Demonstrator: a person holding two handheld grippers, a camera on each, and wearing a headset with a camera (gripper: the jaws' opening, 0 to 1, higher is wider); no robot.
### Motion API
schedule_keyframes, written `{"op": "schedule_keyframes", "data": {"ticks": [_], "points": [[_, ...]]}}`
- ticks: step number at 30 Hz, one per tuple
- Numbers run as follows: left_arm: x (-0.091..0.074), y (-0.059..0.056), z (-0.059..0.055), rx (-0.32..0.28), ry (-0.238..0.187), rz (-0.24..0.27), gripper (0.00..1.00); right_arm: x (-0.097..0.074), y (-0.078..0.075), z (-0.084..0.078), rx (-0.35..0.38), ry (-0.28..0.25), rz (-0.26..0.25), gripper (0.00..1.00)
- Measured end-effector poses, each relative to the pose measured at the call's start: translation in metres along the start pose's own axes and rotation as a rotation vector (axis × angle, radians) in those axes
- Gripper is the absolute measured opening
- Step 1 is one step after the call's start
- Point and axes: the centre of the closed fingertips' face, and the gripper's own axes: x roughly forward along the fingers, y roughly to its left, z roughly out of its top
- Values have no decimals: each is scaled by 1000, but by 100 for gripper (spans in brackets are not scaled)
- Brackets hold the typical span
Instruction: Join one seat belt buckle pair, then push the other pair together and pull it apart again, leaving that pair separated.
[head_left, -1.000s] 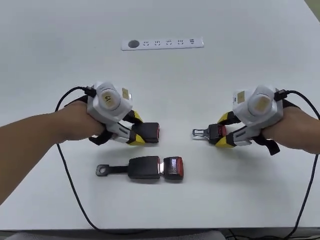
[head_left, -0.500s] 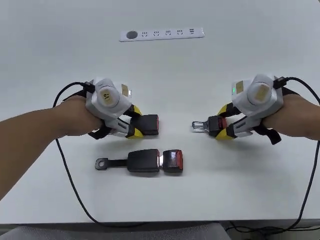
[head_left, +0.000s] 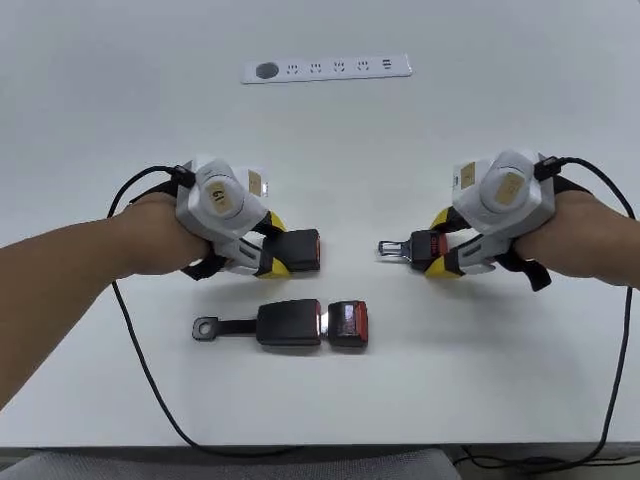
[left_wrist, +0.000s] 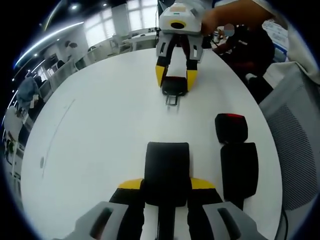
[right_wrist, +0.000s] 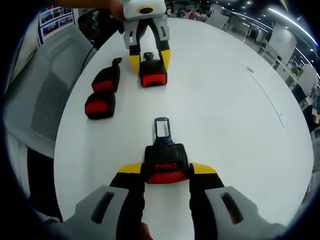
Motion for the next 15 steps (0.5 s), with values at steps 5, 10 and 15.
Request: {"op": "schedule_keyframes", "data": {"ticks": [5,10,15], "points": [[0,0,0,10,7,-2,33,7,6,18,-5,-17,0,33],[1,1,-2,21,4,3,33,21,7,34,-10,-19,-3,33],[0,0,0,20,2,3,32,31,11,48,-21,2,10,33]]}}
